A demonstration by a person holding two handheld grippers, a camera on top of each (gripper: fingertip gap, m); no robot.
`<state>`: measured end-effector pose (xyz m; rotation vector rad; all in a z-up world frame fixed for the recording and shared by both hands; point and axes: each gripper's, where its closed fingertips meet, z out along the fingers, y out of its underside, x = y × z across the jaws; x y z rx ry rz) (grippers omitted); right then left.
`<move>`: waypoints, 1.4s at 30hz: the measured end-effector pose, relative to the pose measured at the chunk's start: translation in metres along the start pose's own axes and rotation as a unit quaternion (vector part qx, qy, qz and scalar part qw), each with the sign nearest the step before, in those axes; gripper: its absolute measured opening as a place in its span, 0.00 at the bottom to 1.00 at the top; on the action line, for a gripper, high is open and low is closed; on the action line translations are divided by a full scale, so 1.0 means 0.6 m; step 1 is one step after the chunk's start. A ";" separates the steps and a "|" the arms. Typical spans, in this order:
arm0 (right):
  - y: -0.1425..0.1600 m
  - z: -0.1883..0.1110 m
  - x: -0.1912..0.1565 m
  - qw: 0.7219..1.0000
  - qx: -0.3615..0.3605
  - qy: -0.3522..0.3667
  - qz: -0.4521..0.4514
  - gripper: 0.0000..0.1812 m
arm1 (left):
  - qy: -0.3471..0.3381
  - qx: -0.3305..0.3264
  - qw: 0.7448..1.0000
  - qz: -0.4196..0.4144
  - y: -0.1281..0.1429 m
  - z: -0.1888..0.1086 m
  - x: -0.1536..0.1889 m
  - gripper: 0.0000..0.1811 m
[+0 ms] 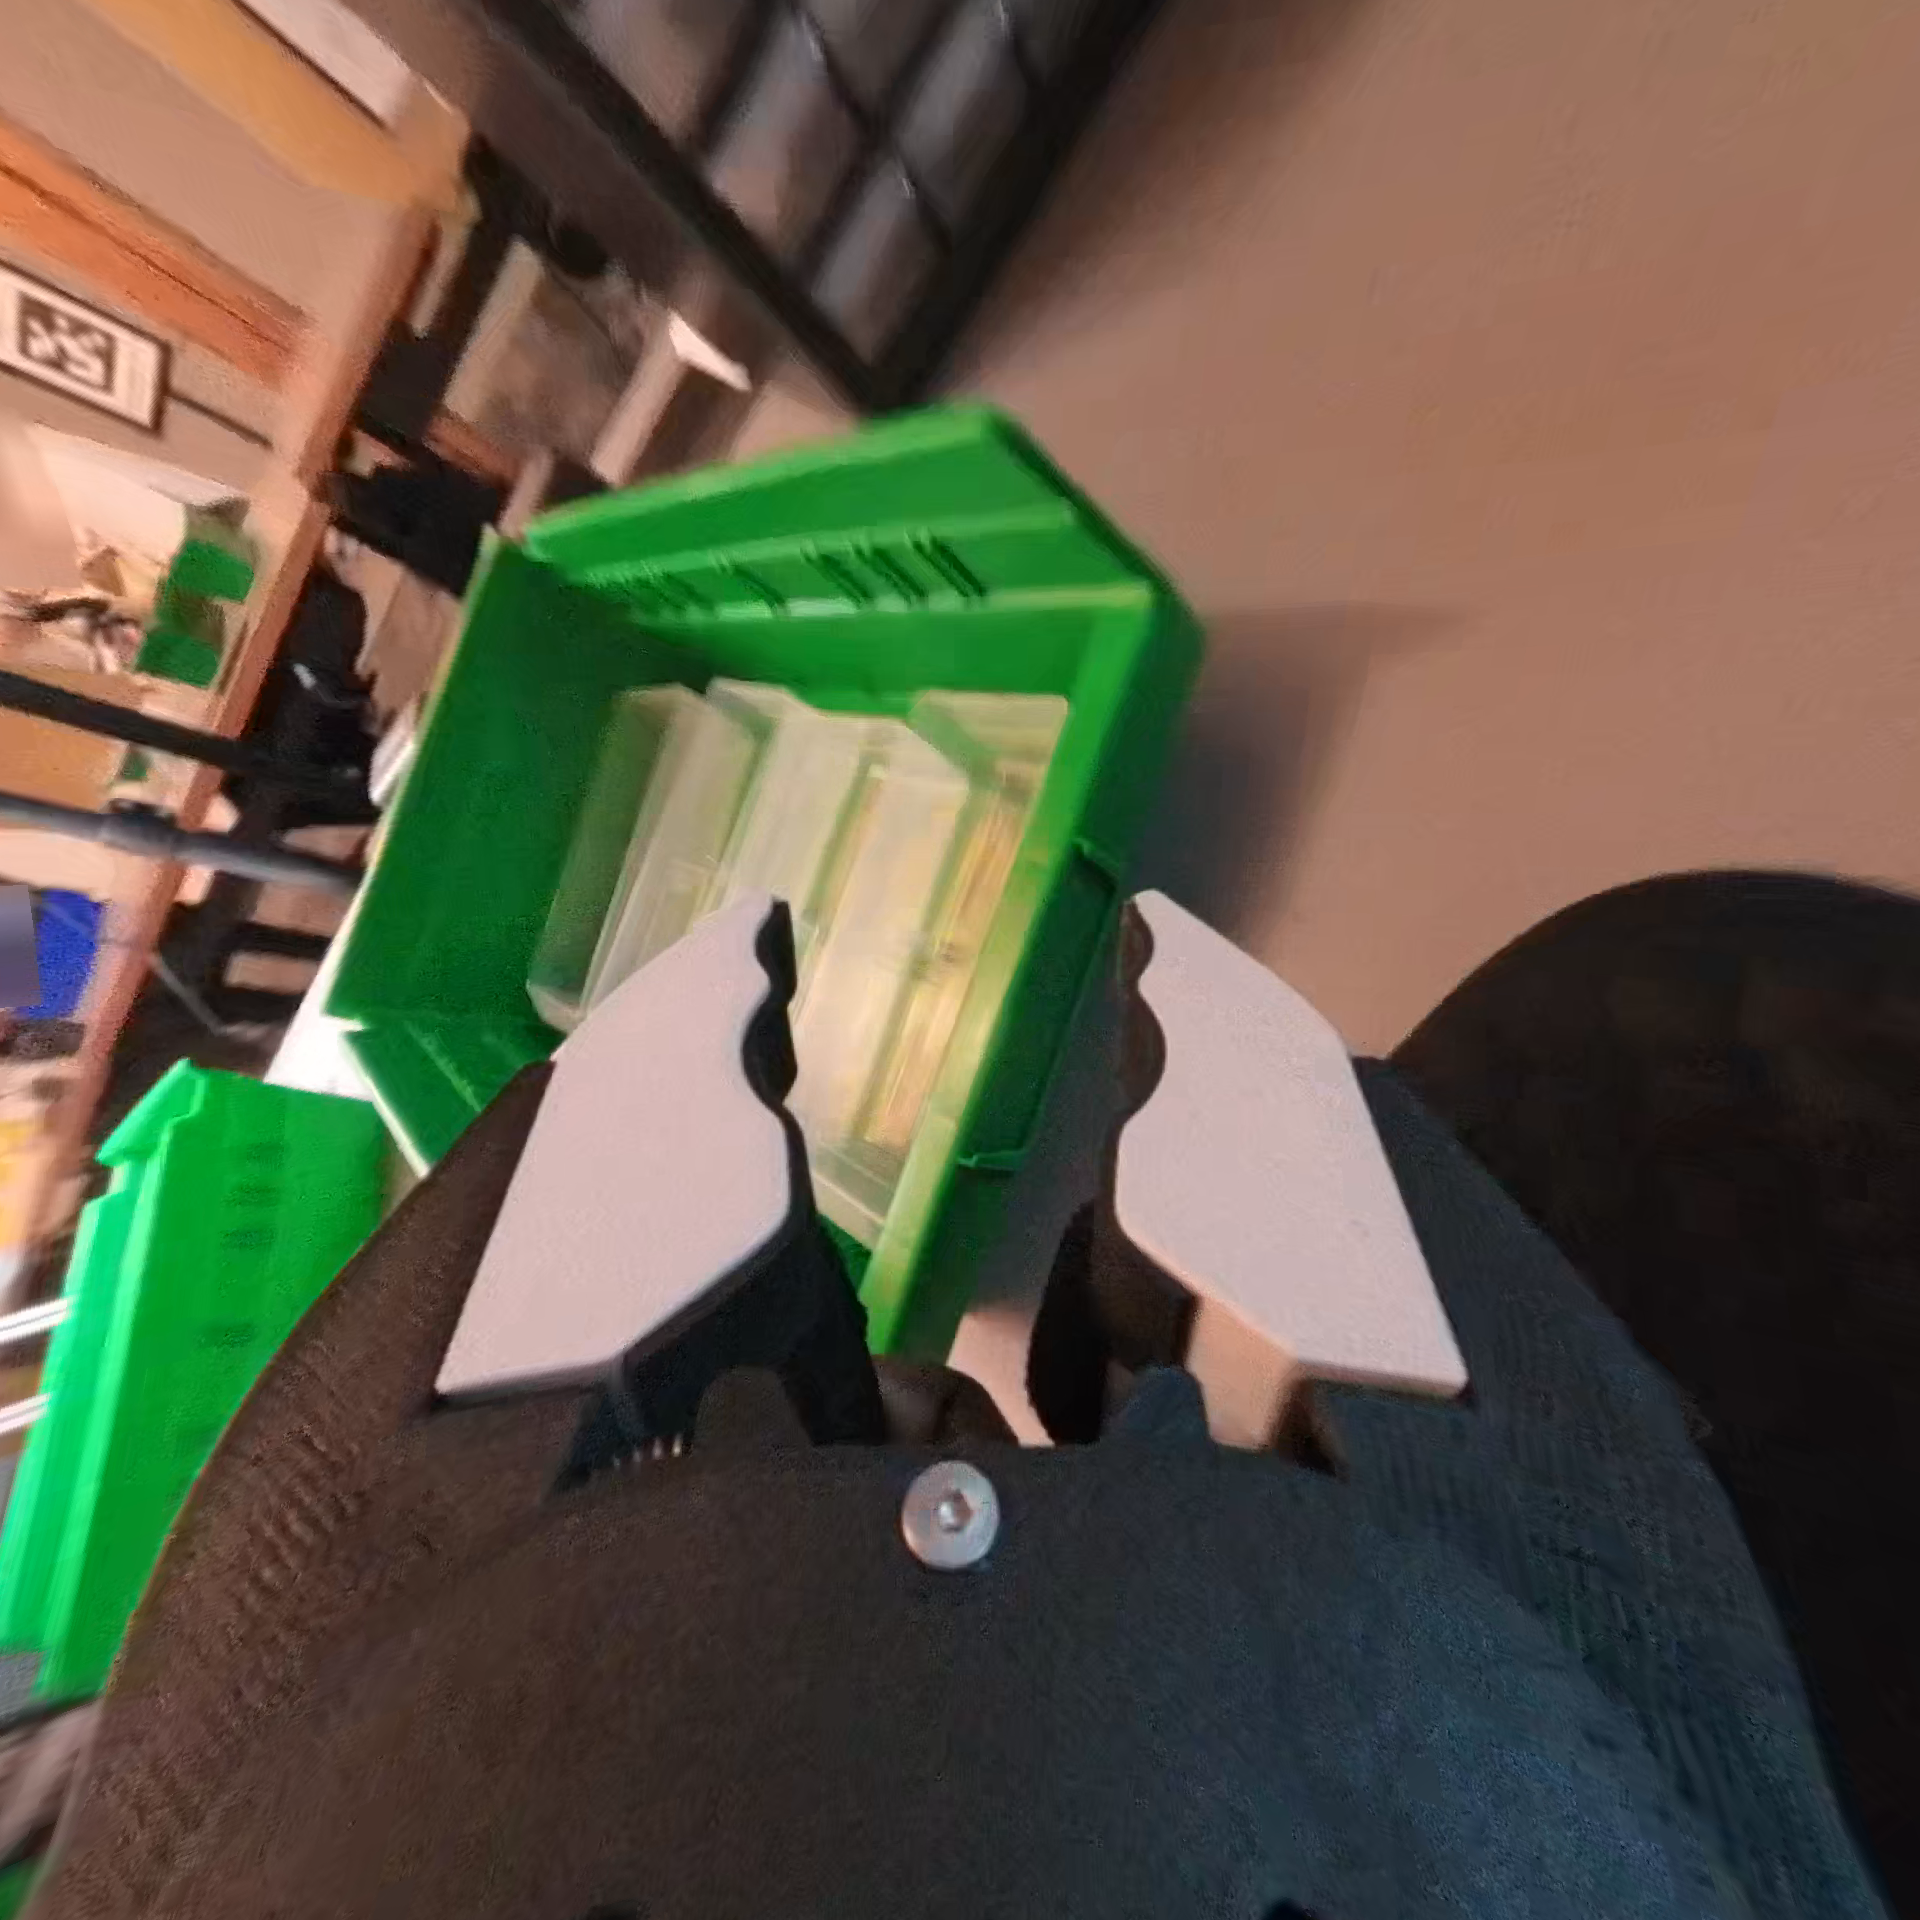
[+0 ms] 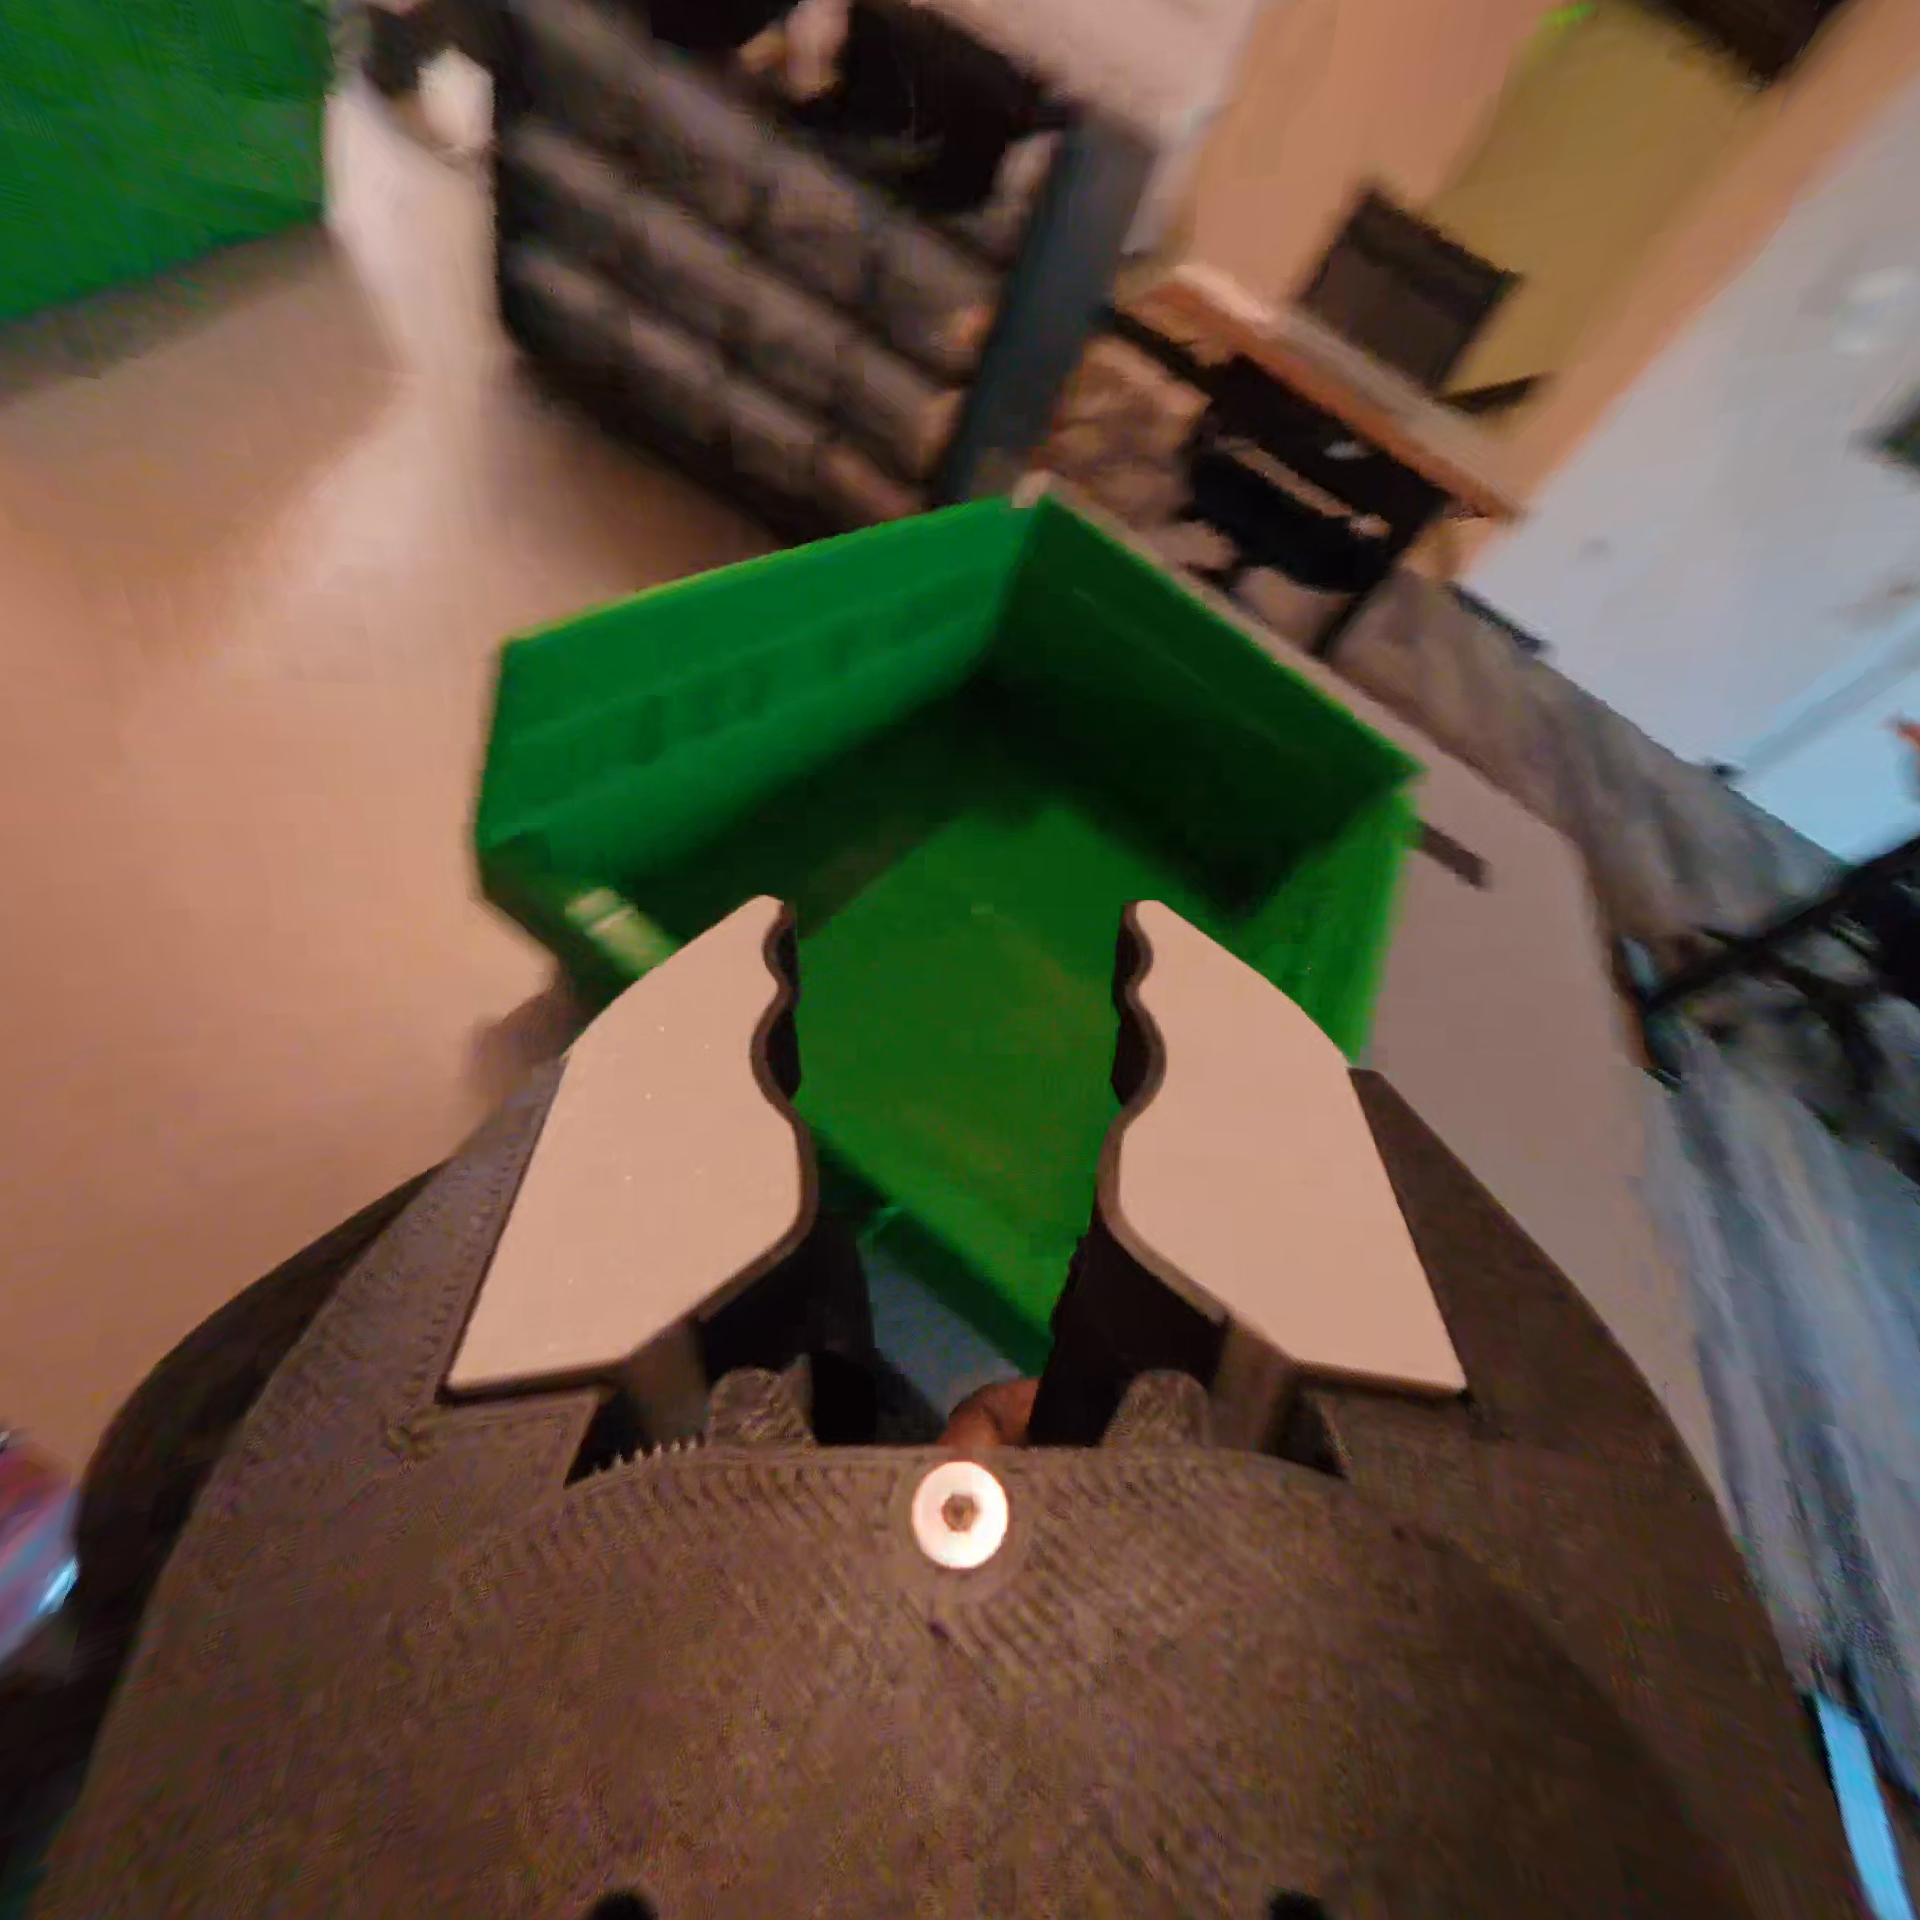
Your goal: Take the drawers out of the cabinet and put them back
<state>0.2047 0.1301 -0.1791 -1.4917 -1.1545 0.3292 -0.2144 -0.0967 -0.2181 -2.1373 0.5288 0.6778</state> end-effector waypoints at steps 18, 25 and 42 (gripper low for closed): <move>0.176 0.079 -0.019 0.902 -0.310 -0.110 -0.280 0.20 | 0.045 -0.219 0.970 0.096 0.197 0.044 -0.025 0.19; 0.220 0.032 0.043 0.891 -0.335 -0.096 -0.292 0.20 | 0.066 -0.253 0.958 0.119 0.260 -0.008 -0.038 0.18; 0.197 -0.061 0.076 0.939 -0.295 -0.064 -0.163 0.39 | 0.081 -0.086 0.991 0.061 0.228 -0.080 -0.030 0.37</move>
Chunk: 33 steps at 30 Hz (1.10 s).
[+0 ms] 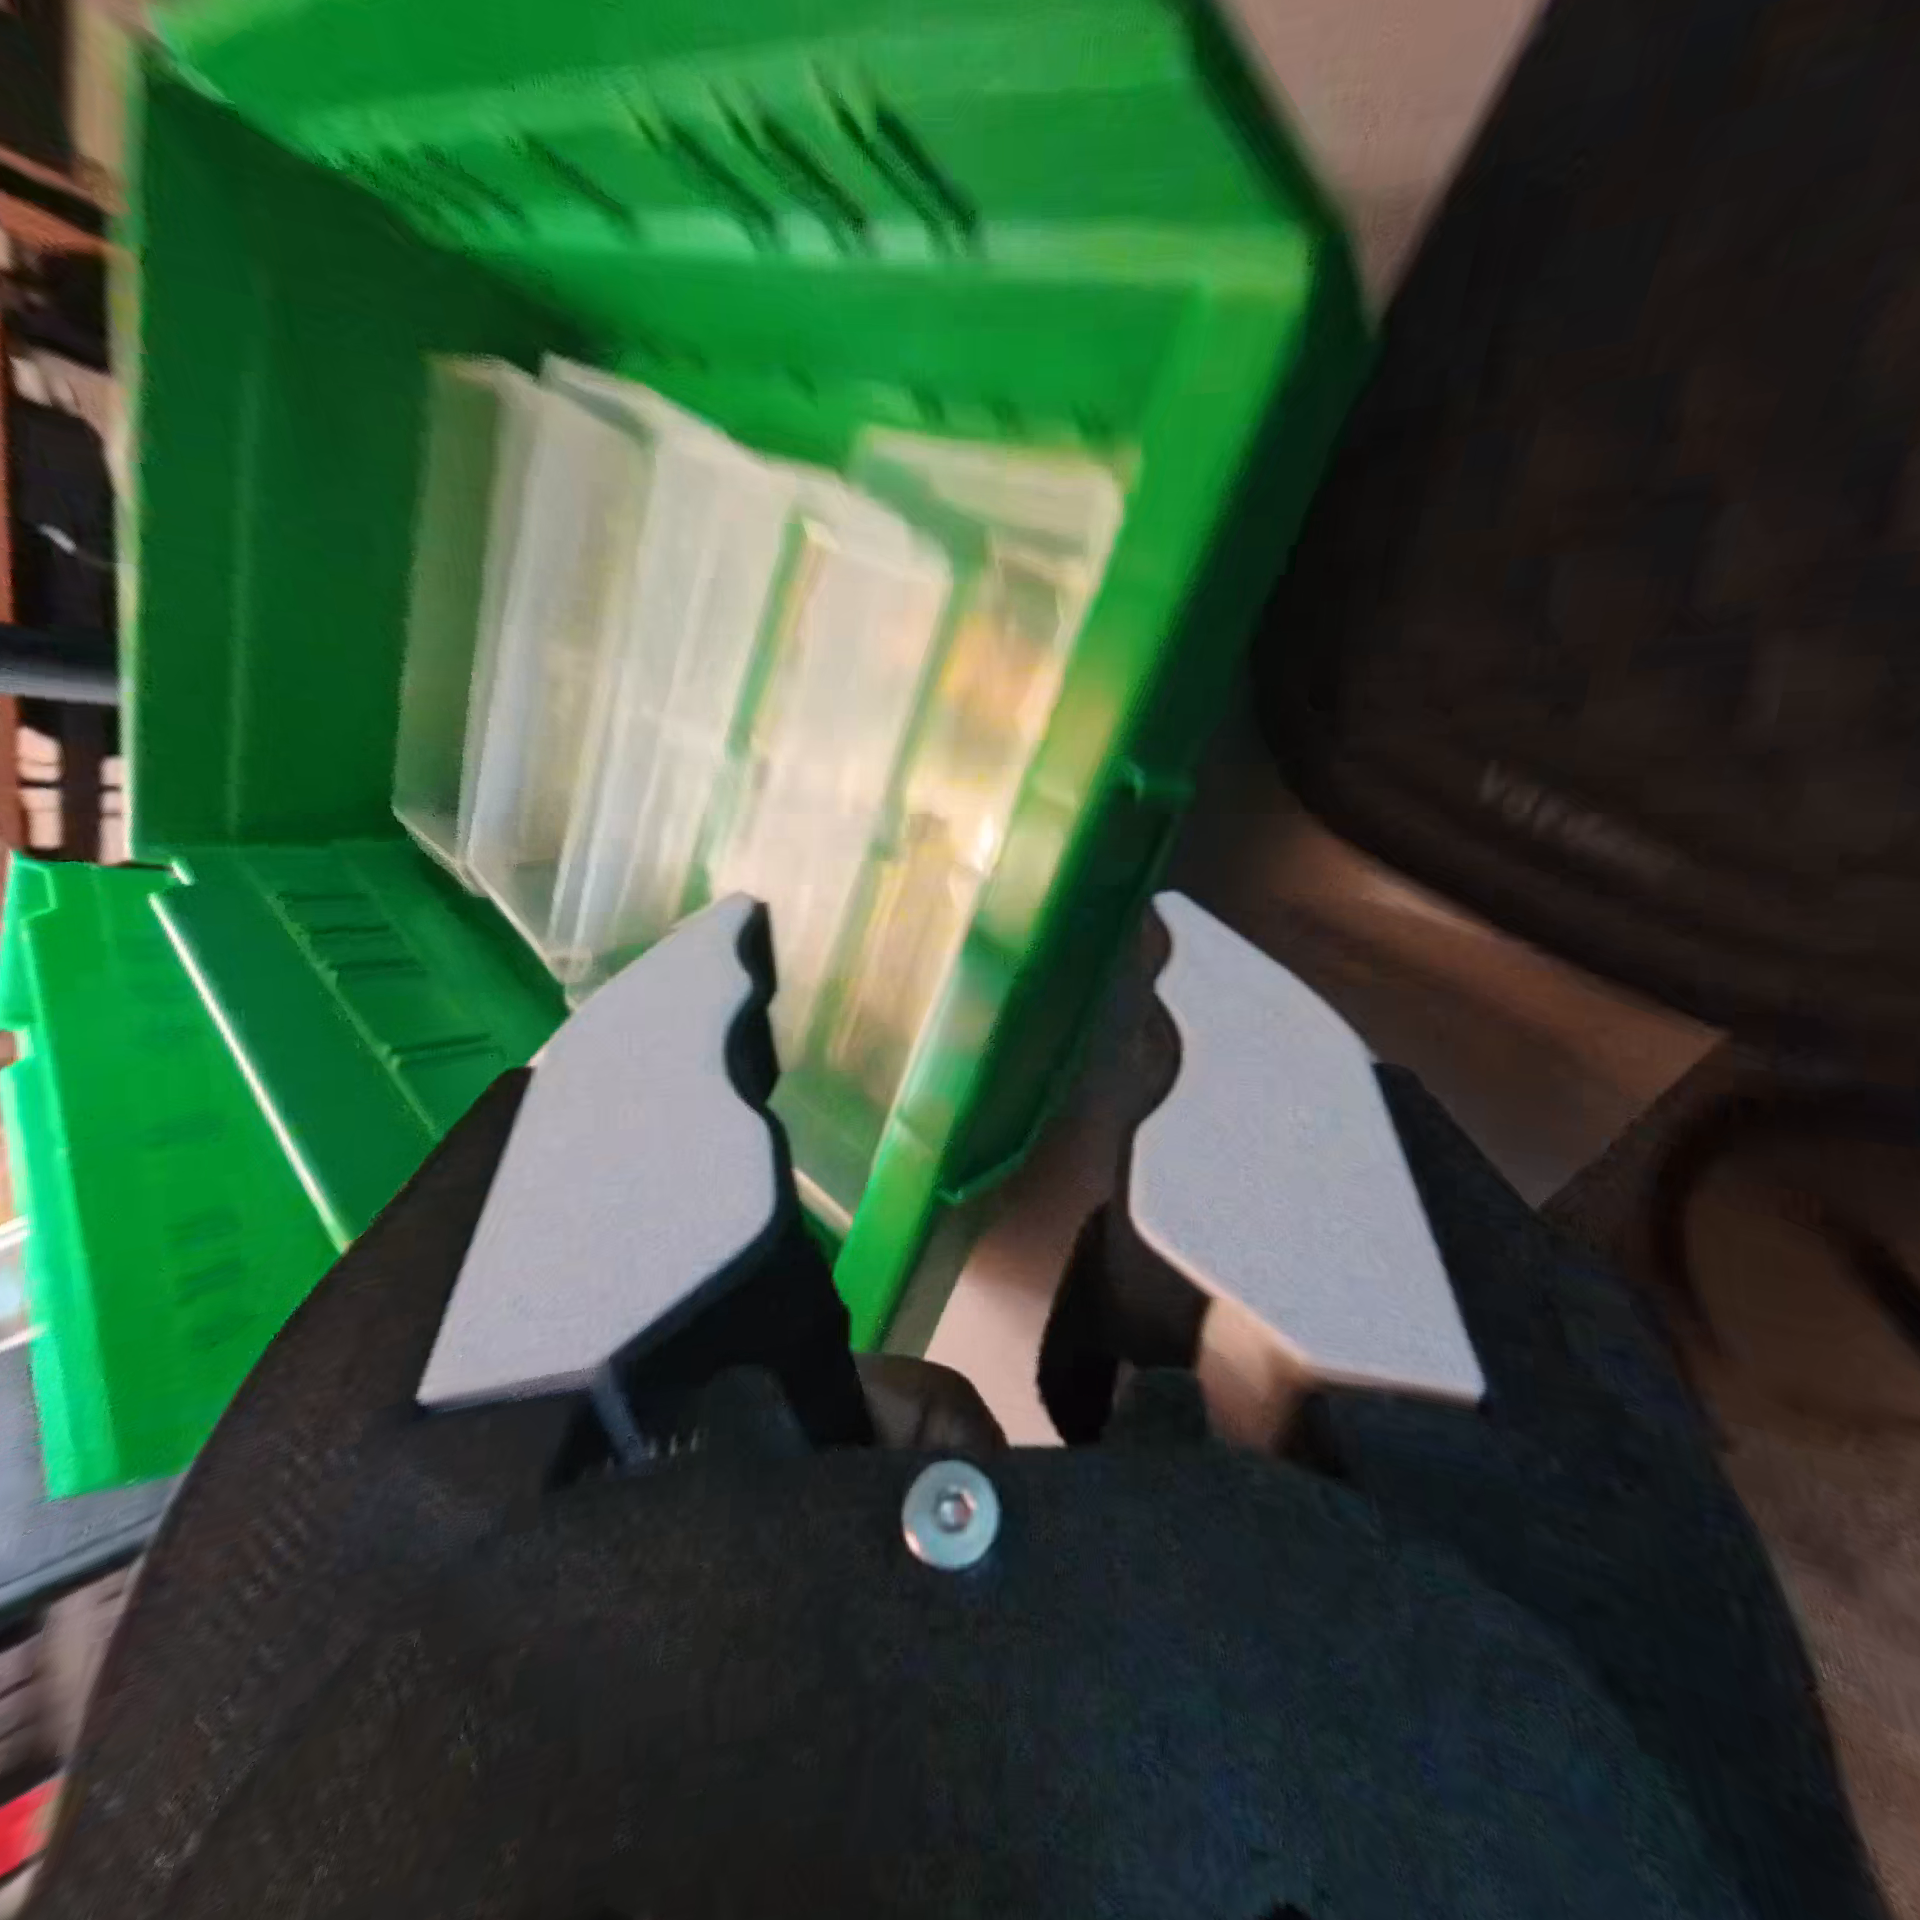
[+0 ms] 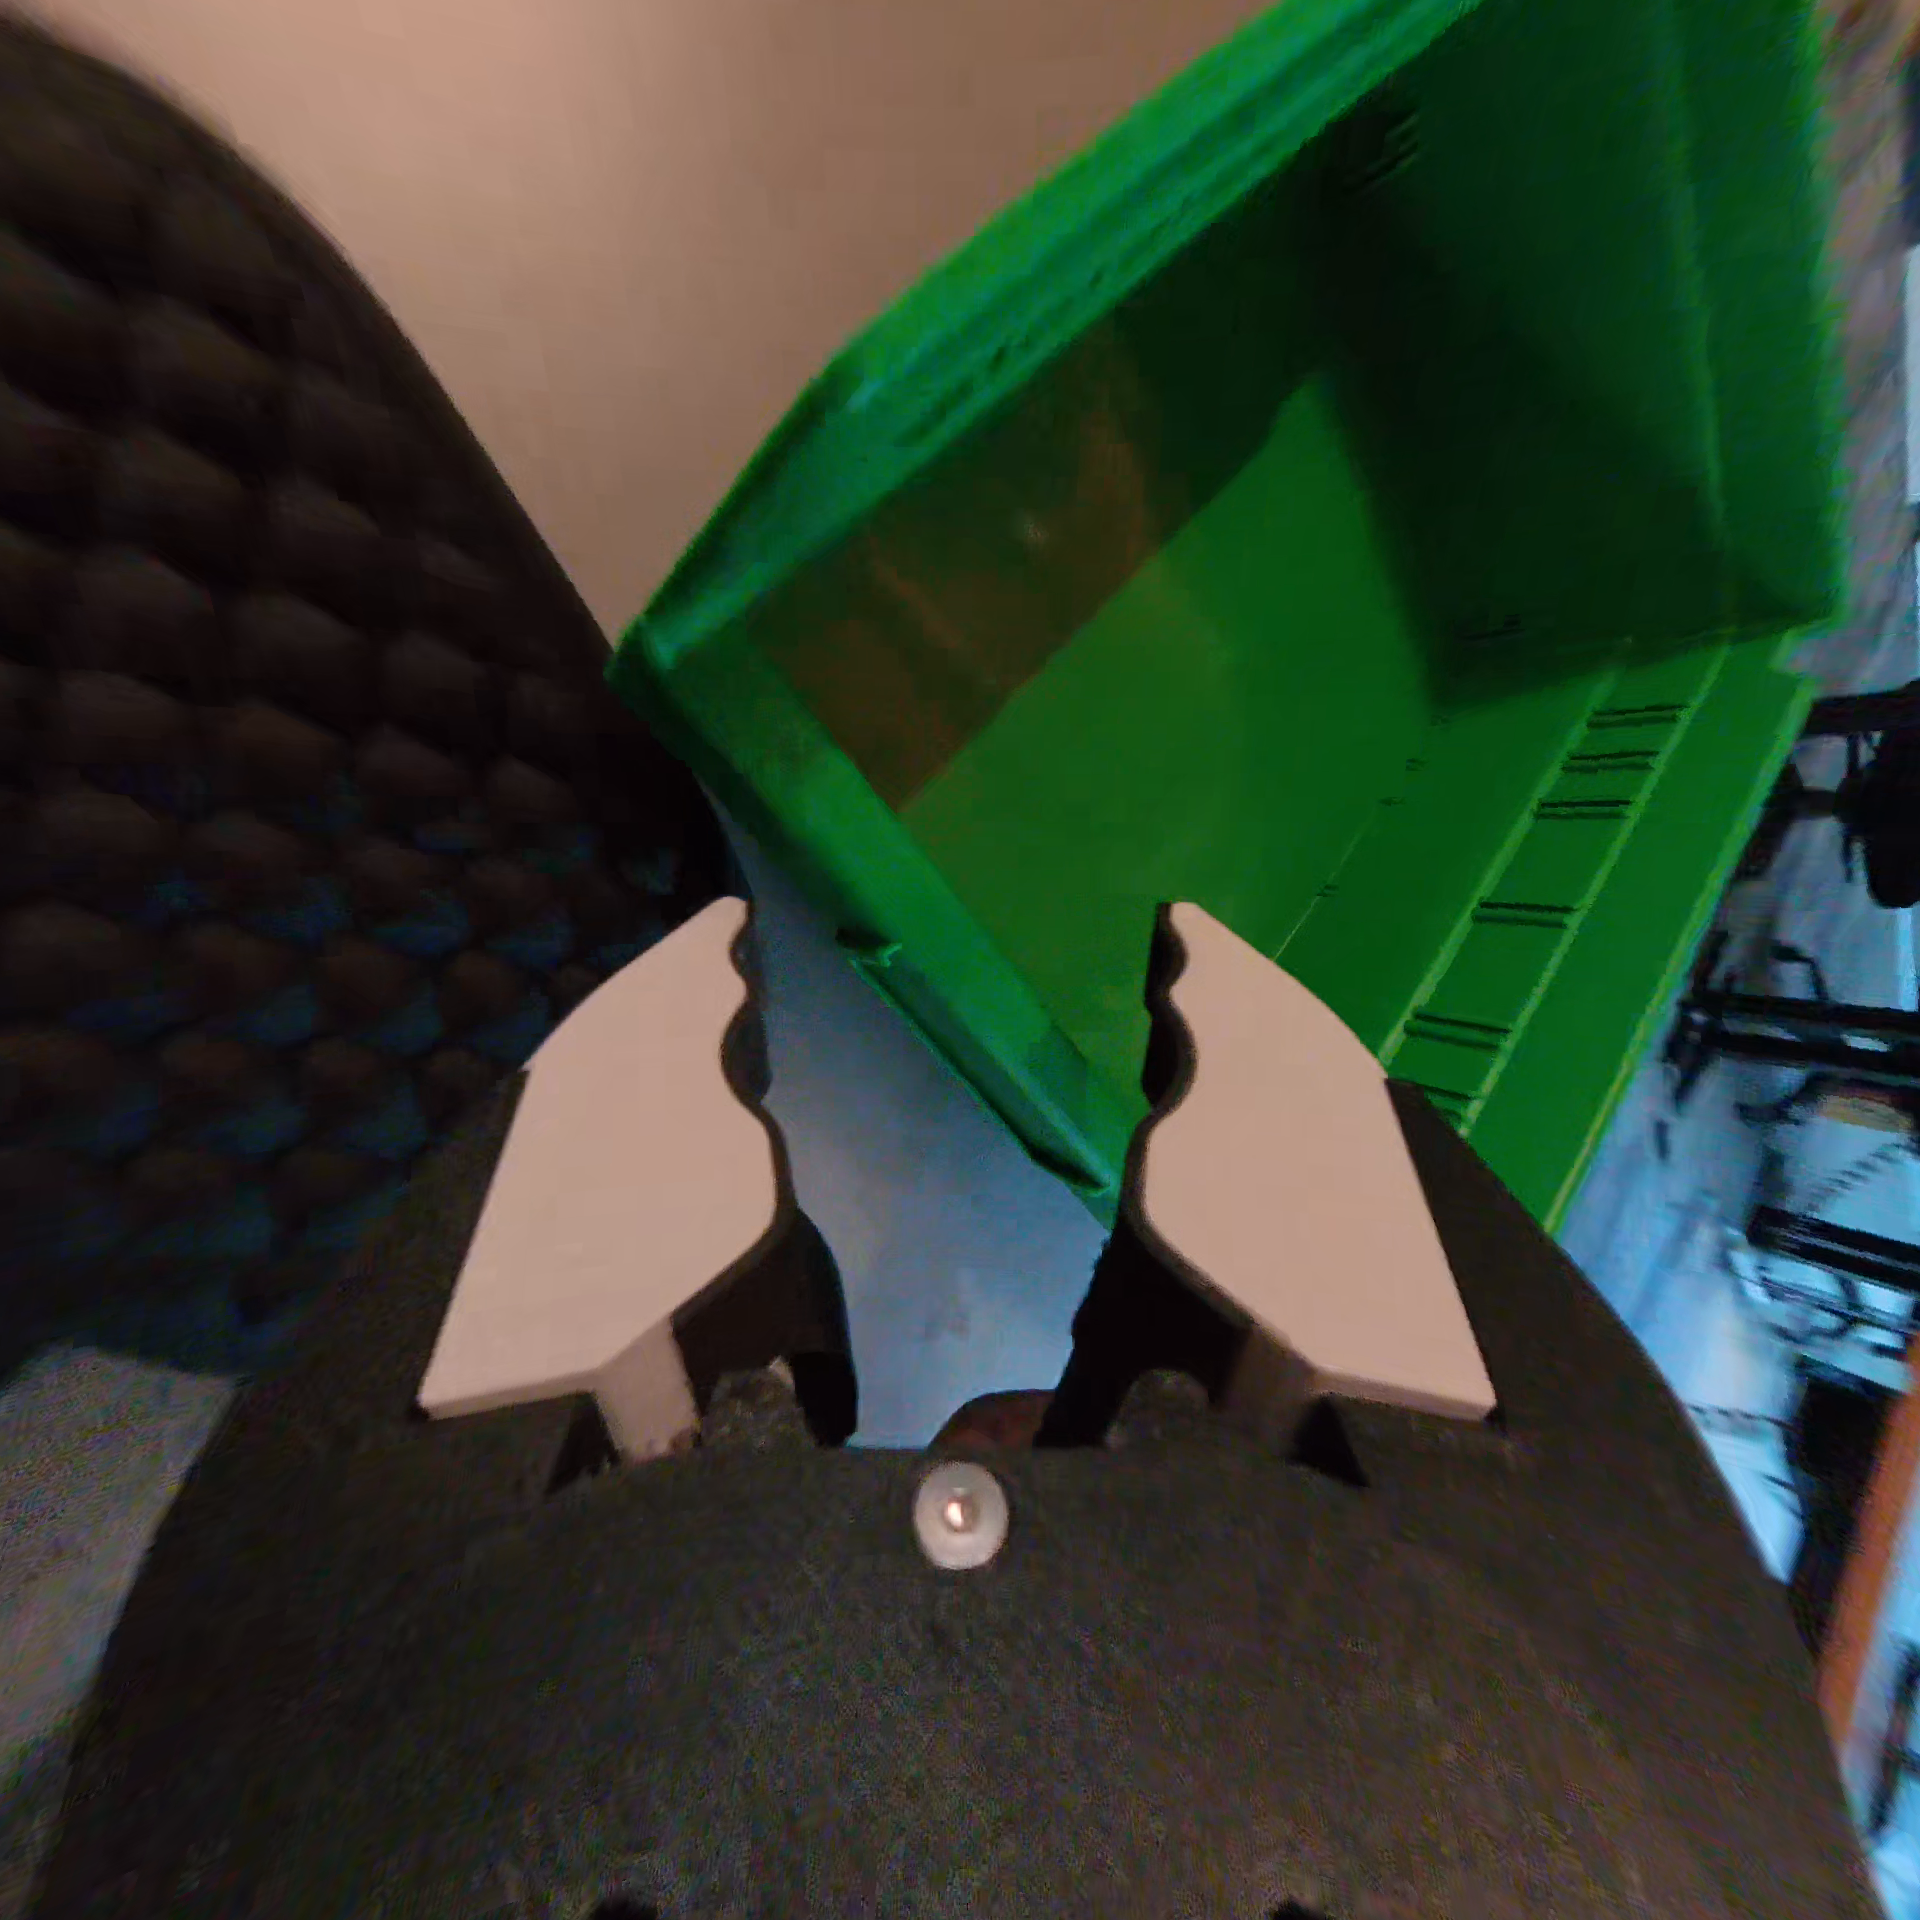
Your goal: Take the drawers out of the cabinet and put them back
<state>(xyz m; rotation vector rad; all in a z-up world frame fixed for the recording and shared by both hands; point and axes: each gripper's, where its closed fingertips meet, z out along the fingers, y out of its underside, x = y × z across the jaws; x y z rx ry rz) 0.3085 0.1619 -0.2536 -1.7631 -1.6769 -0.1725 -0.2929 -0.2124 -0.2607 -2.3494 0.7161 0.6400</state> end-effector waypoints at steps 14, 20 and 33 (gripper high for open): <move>-0.304 -0.249 -0.064 0.657 0.735 -0.058 0.156 0.48 | -0.102 0.266 0.907 -0.310 -0.198 -0.070 -0.163 0.43; -0.358 -0.148 -0.143 0.725 0.659 -0.144 0.140 0.54 | -0.058 0.235 0.919 -0.311 -0.190 -0.040 -0.215 0.41; -0.359 -0.124 -0.137 0.739 0.643 -0.130 0.155 0.49 | 0.002 0.126 0.973 -0.191 -0.260 0.045 -0.226 0.37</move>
